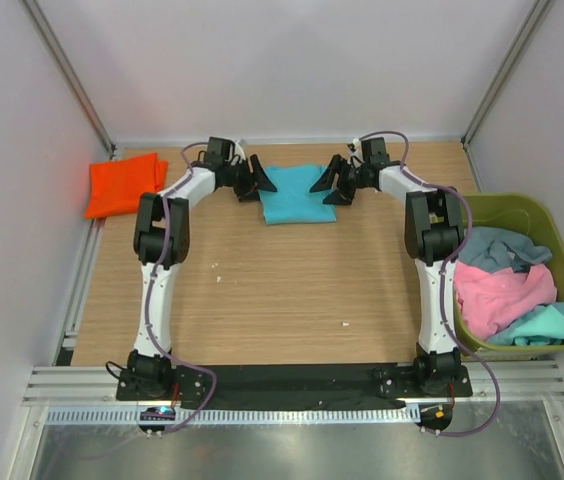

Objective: Fold and stack the t-shirts
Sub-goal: Neatly place the folded tshirt to the corner

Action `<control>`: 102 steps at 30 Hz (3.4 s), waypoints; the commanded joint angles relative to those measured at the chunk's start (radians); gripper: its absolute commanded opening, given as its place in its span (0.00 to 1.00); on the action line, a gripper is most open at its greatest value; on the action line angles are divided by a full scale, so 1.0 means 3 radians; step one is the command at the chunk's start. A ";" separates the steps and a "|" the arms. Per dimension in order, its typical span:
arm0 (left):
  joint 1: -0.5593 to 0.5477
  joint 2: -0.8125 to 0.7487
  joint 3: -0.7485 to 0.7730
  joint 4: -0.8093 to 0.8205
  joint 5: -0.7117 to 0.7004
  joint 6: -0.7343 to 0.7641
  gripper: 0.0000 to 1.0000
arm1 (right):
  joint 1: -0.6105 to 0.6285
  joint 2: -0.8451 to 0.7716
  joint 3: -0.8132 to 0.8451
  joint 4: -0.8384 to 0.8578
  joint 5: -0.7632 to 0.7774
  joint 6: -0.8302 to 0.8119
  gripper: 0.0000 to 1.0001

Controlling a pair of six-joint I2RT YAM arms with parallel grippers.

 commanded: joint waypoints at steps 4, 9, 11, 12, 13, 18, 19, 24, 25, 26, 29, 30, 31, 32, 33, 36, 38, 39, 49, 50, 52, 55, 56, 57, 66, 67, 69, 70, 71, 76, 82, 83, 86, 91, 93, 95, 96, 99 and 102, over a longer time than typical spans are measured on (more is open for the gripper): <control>-0.0045 0.0289 0.0021 0.0329 0.0319 -0.0173 0.38 | 0.0025 0.0013 0.0025 0.0054 0.0066 -0.0017 0.68; -0.0051 0.0279 0.0153 0.0090 0.0008 0.0036 0.00 | 0.0020 -0.0048 -0.0016 0.0039 0.0087 -0.0027 0.68; -0.0015 0.0212 0.0235 0.0013 -0.0023 0.0281 0.00 | 0.0020 -0.0100 -0.0021 0.0018 0.0076 -0.0083 0.68; 0.0000 0.0172 0.0276 -0.0018 -0.0023 0.0353 0.00 | 0.0020 -0.0196 -0.0021 -0.0022 0.0076 -0.0124 0.68; 0.0041 0.0131 0.0357 -0.0109 -0.0023 0.0440 0.00 | 0.0010 -0.0252 -0.0026 -0.0038 0.0076 -0.0175 0.68; 0.0159 -0.0237 0.0593 -0.0717 -0.0043 0.1268 0.00 | -0.0011 -0.0799 -0.0098 -0.0451 0.0397 -0.1068 0.70; 0.0225 -0.0304 0.0593 -0.0790 -0.0044 0.1350 0.00 | -0.0016 -0.0876 -0.0169 -0.0513 0.0490 -0.1207 0.70; 0.0485 -0.0463 0.0812 -0.1595 -0.0125 0.1969 0.00 | -0.0010 -0.1398 -0.0552 -0.0672 0.1221 -0.1662 0.75; 0.0517 -0.0402 0.0980 -0.1836 -0.0131 0.2086 0.00 | -0.0016 -0.1474 -0.0685 -0.0667 0.1475 -0.1669 0.83; 0.0547 -0.0320 0.1159 -0.2071 -0.0151 0.2214 0.00 | -0.0011 -0.1592 -0.0742 -0.0667 0.1553 -0.1684 0.86; 0.0695 -0.0171 0.1595 -0.2671 -0.0258 0.2450 0.00 | -0.0011 -0.1817 -0.0926 -0.0672 0.1621 -0.1776 0.87; 0.0746 -0.0222 0.1560 -0.2723 -0.0289 0.2491 0.00 | -0.0010 -0.1878 -0.1023 -0.0662 0.1611 -0.1781 0.87; 0.0848 -0.0253 0.1534 -0.2728 -0.0375 0.2506 0.00 | -0.0010 -0.1925 -0.1069 -0.0652 0.1605 -0.1776 0.87; 0.0890 -0.0284 0.1519 -0.2728 -0.0422 0.2522 0.00 | -0.0016 -0.2026 -0.1120 -0.0627 0.1590 -0.1771 0.87; 0.0956 -0.0304 0.1564 -0.2759 -0.0468 0.2572 0.00 | -0.0011 -0.2078 -0.1227 -0.0611 0.1590 -0.1771 0.87; 0.1089 -0.0304 0.1682 -0.2825 -0.0652 0.2629 0.00 | -0.0021 -0.2242 -0.1386 -0.0575 0.1564 -0.1781 0.87; 0.1156 -0.0274 0.1830 -0.2871 -0.0708 0.2665 0.00 | -0.0031 -0.2328 -0.1509 -0.0580 0.1524 -0.1771 0.87; 0.1212 -0.0269 0.1866 -0.2872 -0.0729 0.2670 0.00 | -0.0036 -0.2349 -0.1570 -0.0585 0.1513 -0.1771 0.87; 0.1371 -0.0279 0.2071 -0.2647 -0.1143 0.2849 0.00 | -0.0179 -0.2462 -0.1750 -0.0539 0.1324 -0.1648 0.87; 0.1396 -0.0258 0.2096 -0.2601 -0.1153 0.2819 0.00 | -0.0194 -0.2467 -0.1745 -0.0534 0.1309 -0.1643 0.87; 0.1422 -0.0212 0.2132 -0.2565 -0.1184 0.2783 0.00 | -0.0240 -0.2462 -0.1755 -0.0529 0.1268 -0.1613 0.87; 0.1437 -0.0146 0.2224 -0.2509 -0.1286 0.2798 0.00 | -0.0312 -0.2462 -0.1775 -0.0514 0.1222 -0.1566 0.87; 0.1437 -0.0131 0.2285 -0.2493 -0.1306 0.2798 0.00 | -0.0327 -0.2462 -0.1790 -0.0514 0.1217 -0.1566 0.87; 0.1437 -0.0120 0.2301 -0.2473 -0.1317 0.2808 0.00 | -0.0358 -0.2472 -0.1796 -0.0509 0.1201 -0.1556 0.87; 0.1565 -0.0120 0.2434 -0.2248 -0.1480 0.2875 0.00 | -0.0455 -0.2564 -0.1923 -0.0463 0.1166 -0.1490 0.86; 0.1611 -0.0110 0.2459 -0.2222 -0.1491 0.2885 0.00 | -0.0460 -0.2569 -0.1934 -0.0463 0.1166 -0.1495 0.86; 0.1652 -0.0115 0.2475 -0.2171 -0.1537 0.2910 0.00 | -0.0476 -0.2590 -0.1954 -0.0473 0.1155 -0.1479 0.86; 0.1693 -0.0135 0.2475 -0.2151 -0.1547 0.2936 0.00 | -0.0471 -0.2590 -0.1959 -0.0468 0.1155 -0.1479 0.86; 0.1713 -0.0146 0.2470 -0.2146 -0.1557 0.2946 0.00 | -0.0481 -0.2590 -0.1979 -0.0463 0.1155 -0.1469 0.86; 0.1831 -0.0171 0.2439 -0.2074 -0.1598 0.2997 0.00 | -0.0491 -0.2595 -0.2005 -0.0437 0.1130 -0.1423 0.86; 0.1714 -0.0182 0.2056 -0.1548 -0.2480 0.3390 0.55 | -0.0496 -0.2574 -0.2026 -0.0422 0.1099 -0.1403 0.86; 0.1673 -0.0171 0.2010 -0.1456 -0.2650 0.3497 0.71 | -0.0491 -0.2574 -0.2031 -0.0417 0.1099 -0.1398 0.86; 0.1438 -0.0136 0.1943 -0.1256 -0.3176 0.3785 0.89 | -0.0491 -0.2600 -0.2046 -0.0417 0.1084 -0.1403 0.86; 0.1045 -0.0721 0.1383 -0.1036 -0.3224 0.3322 0.93 | -0.0517 -0.2738 -0.2138 -0.0417 0.1094 -0.1398 0.86; 0.0942 -0.0963 0.1203 -0.1020 -0.2985 0.3060 1.00 | -0.0517 -0.2855 -0.2194 -0.0391 0.1125 -0.1408 0.87; 0.0814 -0.1265 0.0993 -0.1051 -0.2796 0.2607 0.99 | -0.0517 -0.2978 -0.2205 -0.0381 0.1160 -0.1504 0.88; 0.0793 -0.1336 0.0957 -0.1142 -0.2567 0.2477 0.99 | -0.0517 -0.3014 -0.2200 -0.0386 0.1231 -0.1551 0.89; 0.0599 -0.1541 0.0865 -0.1306 -0.2142 0.1986 1.00 | -0.0512 -0.3137 -0.2154 -0.0437 0.1283 -0.1729 0.92; 0.0436 -0.1730 0.0584 -0.1327 -0.1916 0.1766 1.00 | -0.0517 -0.3203 -0.2097 -0.0458 0.1293 -0.1710 0.95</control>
